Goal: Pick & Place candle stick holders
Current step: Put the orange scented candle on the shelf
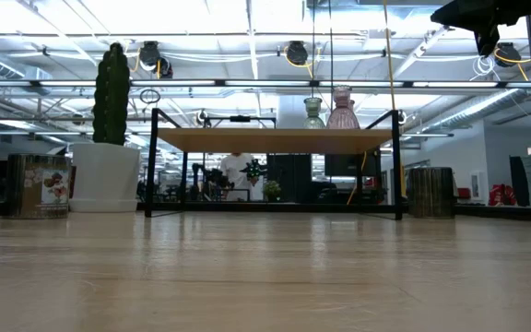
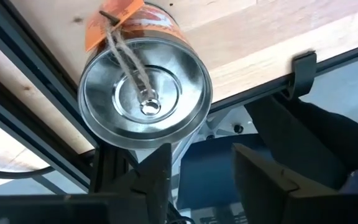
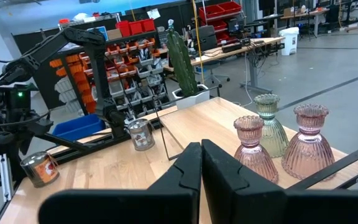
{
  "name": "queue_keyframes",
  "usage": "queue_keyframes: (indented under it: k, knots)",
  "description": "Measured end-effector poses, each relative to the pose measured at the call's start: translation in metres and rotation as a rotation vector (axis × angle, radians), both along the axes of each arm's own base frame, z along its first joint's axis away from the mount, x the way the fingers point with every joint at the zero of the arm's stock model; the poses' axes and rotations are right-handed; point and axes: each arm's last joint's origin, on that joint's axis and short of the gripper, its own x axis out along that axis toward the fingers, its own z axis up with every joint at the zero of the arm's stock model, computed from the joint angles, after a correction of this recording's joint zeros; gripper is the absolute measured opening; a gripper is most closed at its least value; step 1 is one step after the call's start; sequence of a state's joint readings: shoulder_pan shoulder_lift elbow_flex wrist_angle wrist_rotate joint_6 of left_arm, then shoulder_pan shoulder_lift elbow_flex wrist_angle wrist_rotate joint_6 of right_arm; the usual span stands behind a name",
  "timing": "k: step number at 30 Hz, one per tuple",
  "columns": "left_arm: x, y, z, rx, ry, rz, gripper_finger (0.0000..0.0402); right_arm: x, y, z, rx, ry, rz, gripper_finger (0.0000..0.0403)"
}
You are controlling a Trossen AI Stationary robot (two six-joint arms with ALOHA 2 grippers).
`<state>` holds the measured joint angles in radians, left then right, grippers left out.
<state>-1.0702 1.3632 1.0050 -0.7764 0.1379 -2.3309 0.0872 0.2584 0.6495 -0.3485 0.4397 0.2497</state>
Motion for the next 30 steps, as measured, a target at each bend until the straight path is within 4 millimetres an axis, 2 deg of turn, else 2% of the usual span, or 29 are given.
queue_keyframes:
  k: [4, 18, 30]
  knots:
    - [-0.001, 0.002, -0.001, 0.026, 0.01, 0.003, 0.0184, 0.0, 0.0, 0.0, 0.0, 0.0, 0.0, 0.0004]
    - [-0.002, 0.005, -0.003, 0.062, 0.027, 0.0, 0.0186, 0.0, 0.0, 0.0, 0.0, 0.001, 0.0, 0.0004]
    - [0.002, -0.009, -0.028, 0.094, 0.151, -0.074, 0.0186, 0.0, 0.0, 0.0, -0.004, 0.002, -0.001, 0.0004]
